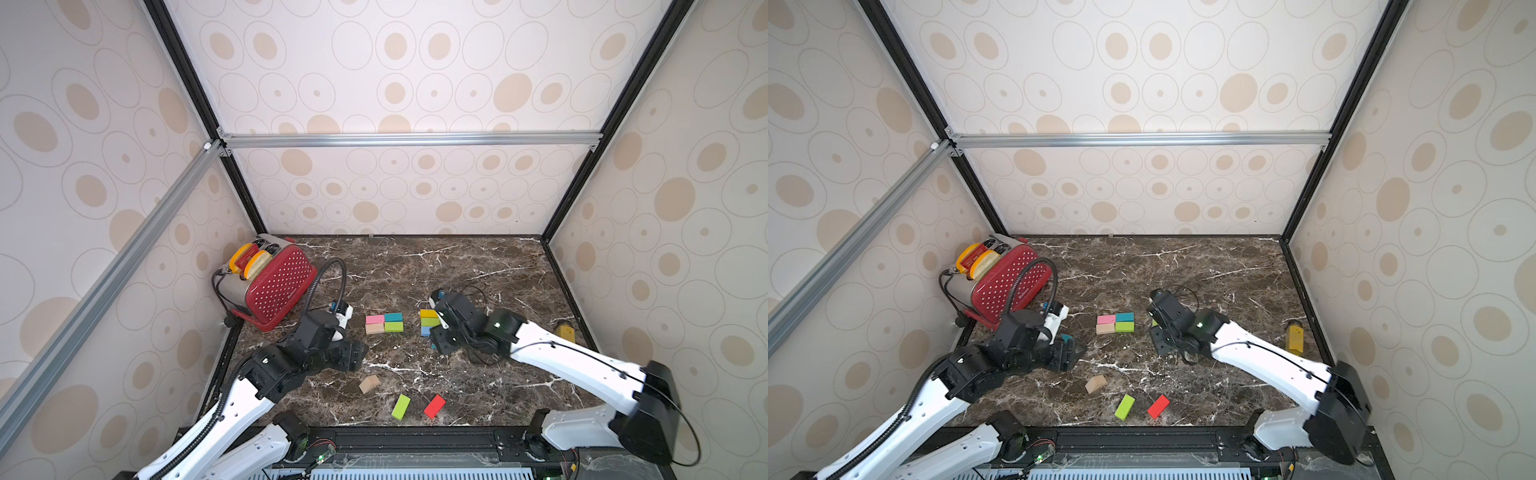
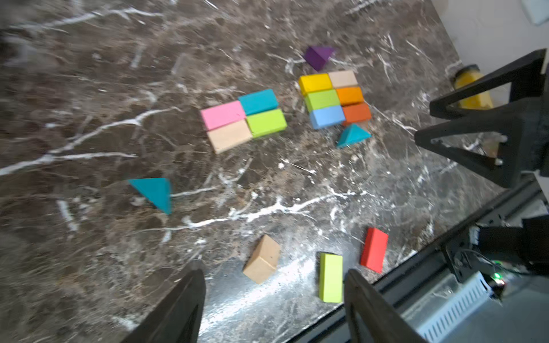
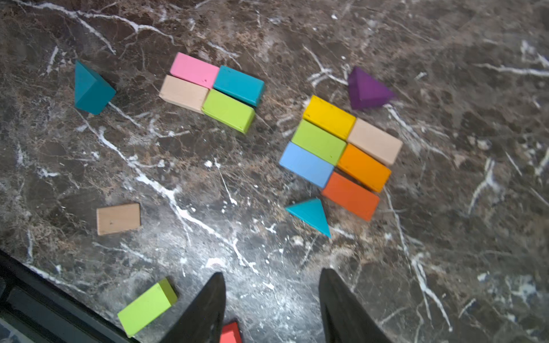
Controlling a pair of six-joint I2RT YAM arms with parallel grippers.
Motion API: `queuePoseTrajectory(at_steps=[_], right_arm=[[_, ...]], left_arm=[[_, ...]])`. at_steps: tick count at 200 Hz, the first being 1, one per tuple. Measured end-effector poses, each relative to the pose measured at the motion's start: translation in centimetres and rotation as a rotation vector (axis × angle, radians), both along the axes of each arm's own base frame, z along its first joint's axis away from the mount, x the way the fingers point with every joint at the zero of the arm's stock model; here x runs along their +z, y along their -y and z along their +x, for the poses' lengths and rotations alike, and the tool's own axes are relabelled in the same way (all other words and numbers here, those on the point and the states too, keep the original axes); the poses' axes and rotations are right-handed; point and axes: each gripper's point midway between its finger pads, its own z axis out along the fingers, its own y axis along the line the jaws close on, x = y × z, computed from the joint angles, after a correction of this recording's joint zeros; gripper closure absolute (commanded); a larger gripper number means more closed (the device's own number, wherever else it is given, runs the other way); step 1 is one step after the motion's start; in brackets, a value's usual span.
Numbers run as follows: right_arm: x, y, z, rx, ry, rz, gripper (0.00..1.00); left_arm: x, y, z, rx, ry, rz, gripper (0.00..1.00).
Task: Assemble a piece of candy with building blocks
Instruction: Pick up the building block from the center of the board.
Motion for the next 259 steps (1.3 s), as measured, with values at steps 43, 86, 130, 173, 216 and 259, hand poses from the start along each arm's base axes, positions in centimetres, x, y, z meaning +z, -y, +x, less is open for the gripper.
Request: queuePoseTrajectory(at_steps=[43, 86, 130, 173, 216, 259], right_arm=[[-4.4, 5.8, -2.5, -0.089, -0.035, -0.101, 0.45], [-5.8, 8.0, -2.4, -0.149, -0.028, -0.115, 0.44], [-6.4, 8.3, -2.3, -0.16, -0.029, -0.114, 0.44], [-6.3, 8.1, -2.1, -0.162, -0.021, -0.102, 0.44], [-6.5, 8.0, -2.1, -0.161, -0.024, -0.099, 0.44], [-6.9, 7.6, -2.1, -0.153, -0.037, -0.095, 0.44]], left_arm=[[-7.2, 6.1, -5.4, -0.229, -0.093, 0.146, 0.26], [-11.9, 9.6, -7.8, -0.293, -0.139, 0.226, 0.32], [-14.5, 10.5, -7.9, -0.289, -0.166, 0.27, 0.4], [-16.2, 10.3, -8.5, -0.297, -0.191, 0.323, 0.49], [-16.9, 10.0, -8.4, -0.283, -0.196, 0.353, 0.7], [-16.6, 9.4, -7.4, -0.236, -0.157, 0.392, 0.8]])
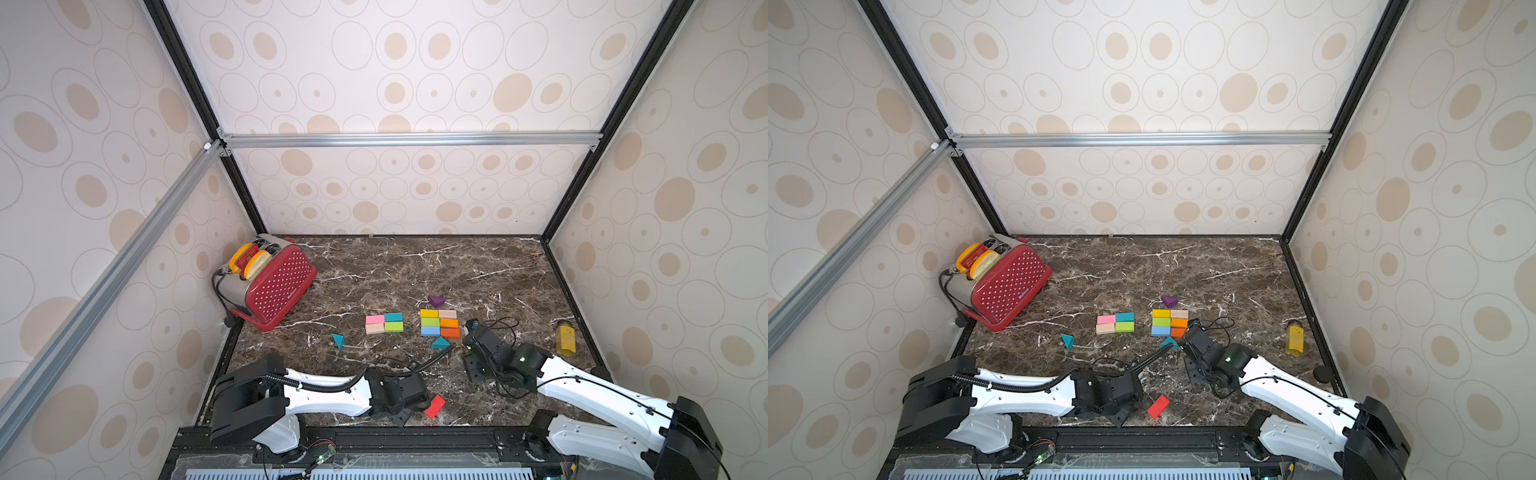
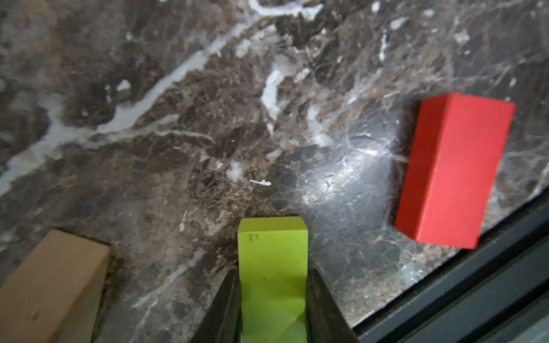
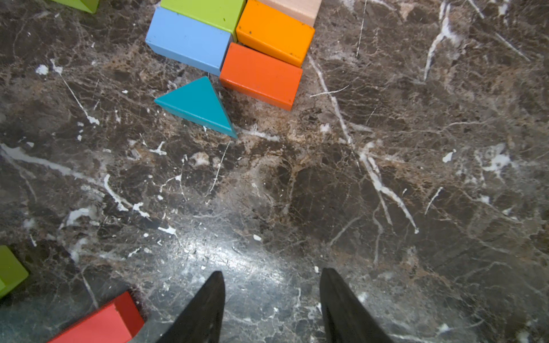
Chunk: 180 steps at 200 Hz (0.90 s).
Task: Assemble a piece of candy with building blocks
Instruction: Pick up the building block from the center of the board, then assemble the building block at the center of the board.
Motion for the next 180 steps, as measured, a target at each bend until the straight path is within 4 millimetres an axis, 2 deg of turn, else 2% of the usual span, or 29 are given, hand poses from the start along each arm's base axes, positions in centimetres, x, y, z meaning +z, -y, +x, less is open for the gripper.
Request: queuePoseTrajectory(at_steps=[29, 48, 80, 104, 139, 158, 180], right_arm=[[-0.2, -0.2, 0.0, 0.002, -0.003, 0.004, 0.44], [-0.2, -0.3, 0.1, 0.006, -0.003, 0.004, 0.44], [-0.3, -0.4, 0.2, 0.015, 0.004, 0.006, 0.44], [-0.6, -0.3, 0.1, 0.02, 0.004, 0.001, 0.44], [-0.5, -0.3, 0.1, 0.027, 0.014, 0.007, 0.44], [-0.7, -0.2, 0.1, 0.029, 0.011, 0.004, 0.44], [-0.9, -0.1, 0.0, 0.032, 0.009, 0.0, 0.44]], left_arm=[[1.7, 0.0, 2.1, 0.058, 0.062, 0.016, 0.8], [3.2, 0.0, 4.9, 0.139, 0.093, -0.015, 0.8], [5.8, -2.4, 10.0, 0.278, 0.15, -0.049, 0.81], [7.0, -4.0, 12.9, 0.359, 0.174, -0.056, 0.83], [6.7, -6.6, 14.5, 0.487, 0.171, -0.055, 0.81], [6.6, -7.4, 15.1, 0.578, 0.164, -0.073, 0.84], [6.3, -8.0, 15.5, 0.688, 0.146, -0.104, 0.8]])
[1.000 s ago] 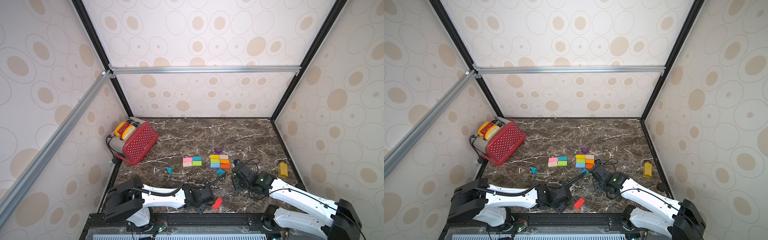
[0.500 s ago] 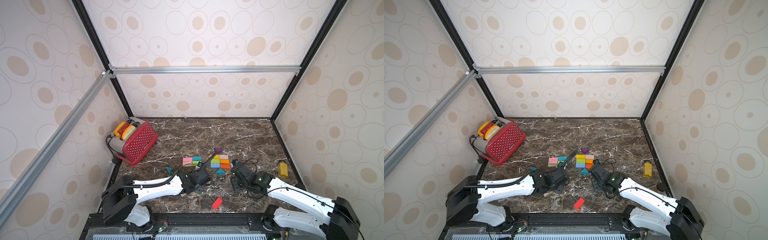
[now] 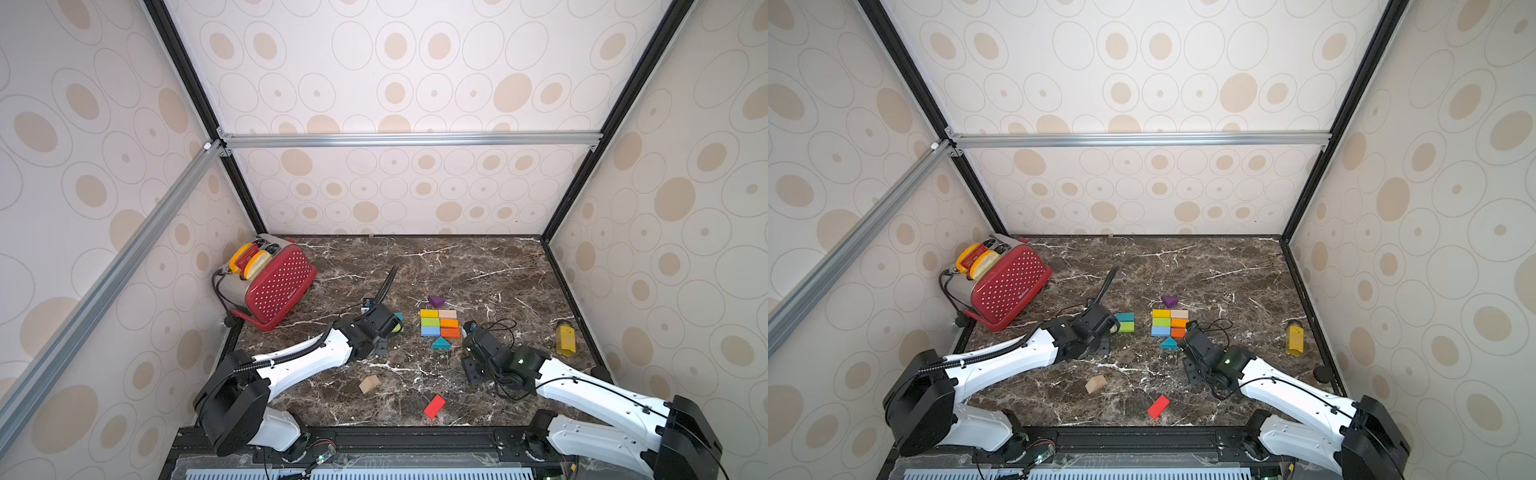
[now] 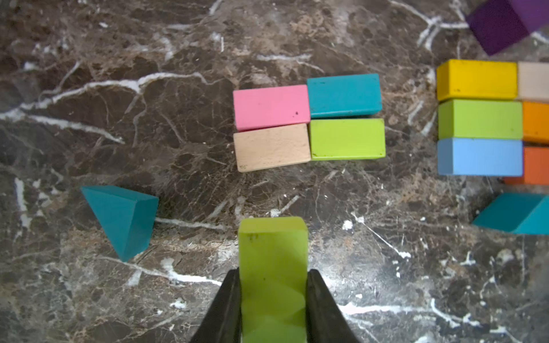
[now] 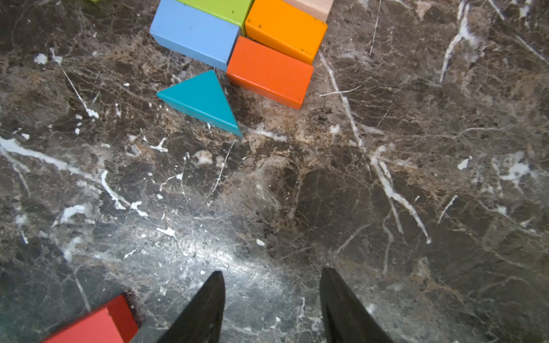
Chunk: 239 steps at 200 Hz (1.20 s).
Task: Assemble a piece of candy with building blocks
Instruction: Assemble the building block at the center of the board.
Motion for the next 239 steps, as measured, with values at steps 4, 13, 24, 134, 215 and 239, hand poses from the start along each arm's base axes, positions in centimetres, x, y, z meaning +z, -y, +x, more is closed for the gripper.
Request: queuePoseTrajectory(at_steps=[4, 13, 24, 134, 215, 239], right_arm=[[0.0, 0.0, 0.0, 0.0, 0.0, 0.0, 0.44], [0.0, 0.0, 0.0, 0.0, 0.001, 0.001, 0.44], [0.0, 0.0, 0.0, 0.001, 0.0, 0.001, 0.44], [-0.1, -0.1, -0.5, 0.016, -0.01, 0.026, 0.44], [-0.6, 0.0, -0.8, 0.024, -0.023, 0.027, 0.44], [-0.6, -0.1, -0.8, 0.026, -0.023, 0.031, 0.44]], left_arm=[[-0.1, -0.1, 0.1, 0.021, -0.002, -0.01, 0.79], [-0.3, -0.2, 0.1, 0.063, -0.006, -0.038, 0.78], [-0.7, -0.3, 0.1, 0.121, -0.016, -0.077, 0.79], [-5.0, -0.8, -0.4, 0.461, -0.079, -0.24, 0.79], [-5.8, 0.1, -0.1, 0.519, -0.09, -0.318, 0.4], [-5.4, 0.3, -0.2, 0.508, -0.085, -0.35, 0.28]])
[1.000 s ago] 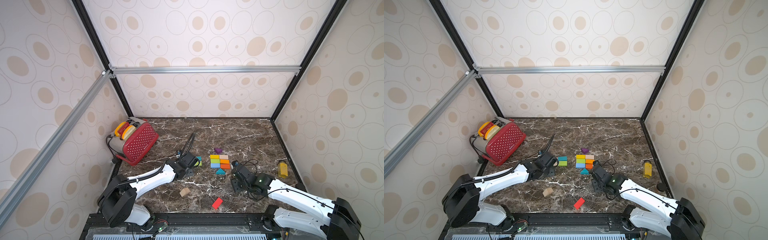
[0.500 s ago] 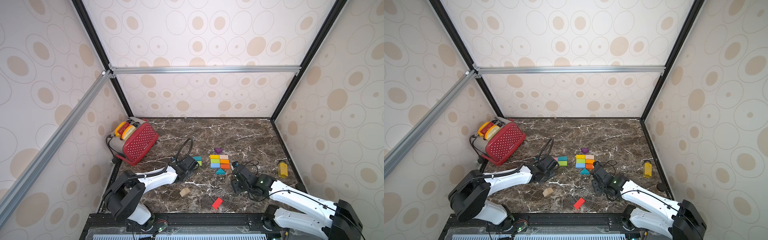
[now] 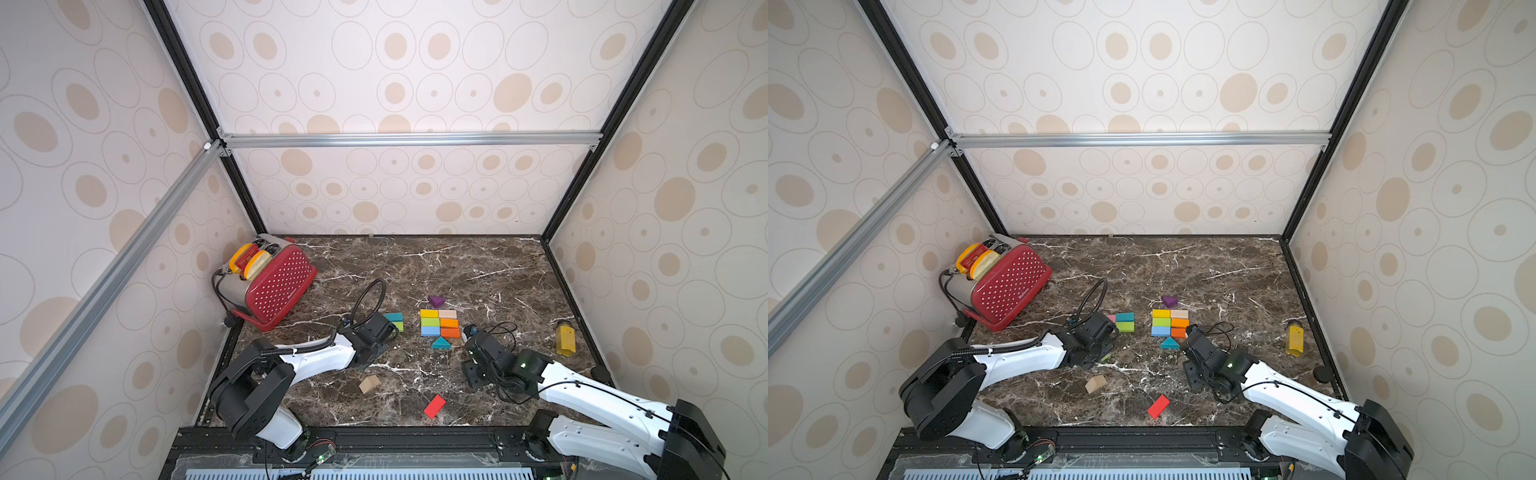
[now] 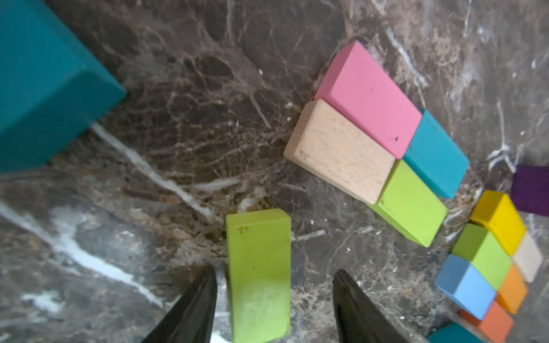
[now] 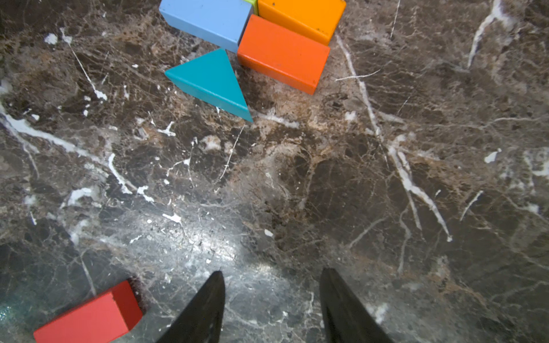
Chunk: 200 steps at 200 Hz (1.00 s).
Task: Assemble a piece of candy with building blocks
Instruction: Assemble the building block at the center of the board.
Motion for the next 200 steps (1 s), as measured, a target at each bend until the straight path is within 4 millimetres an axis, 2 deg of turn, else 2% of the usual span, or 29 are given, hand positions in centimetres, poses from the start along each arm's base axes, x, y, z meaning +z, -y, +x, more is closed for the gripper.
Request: queuePoseTrajectory(at_steps=[14, 48, 63, 116, 200], right_arm=[[0.0, 0.0, 0.0, 0.001, 0.0, 0.001, 0.44], [0.0, -0.1, 0.0, 0.005, -0.001, 0.003, 0.45], [-0.1, -0.3, 0.0, 0.008, -0.002, 0.006, 0.45], [-0.3, -0.5, 0.0, 0.013, -0.011, 0.004, 0.45], [-0.7, -0.3, -0.2, 0.014, -0.019, -0.001, 0.45]], left_arm=[[0.0, -0.2, -0.4, -0.005, -0.002, -0.007, 0.33], [-0.1, -0.2, -1.4, -0.047, -0.021, -0.025, 0.5], [-0.4, 0.1, -1.7, -0.075, -0.034, -0.034, 0.53], [-0.4, 3.1, -0.7, -0.159, -0.028, -0.114, 0.58], [-0.4, 3.7, 0.7, -0.201, 0.0, -0.066, 0.58]])
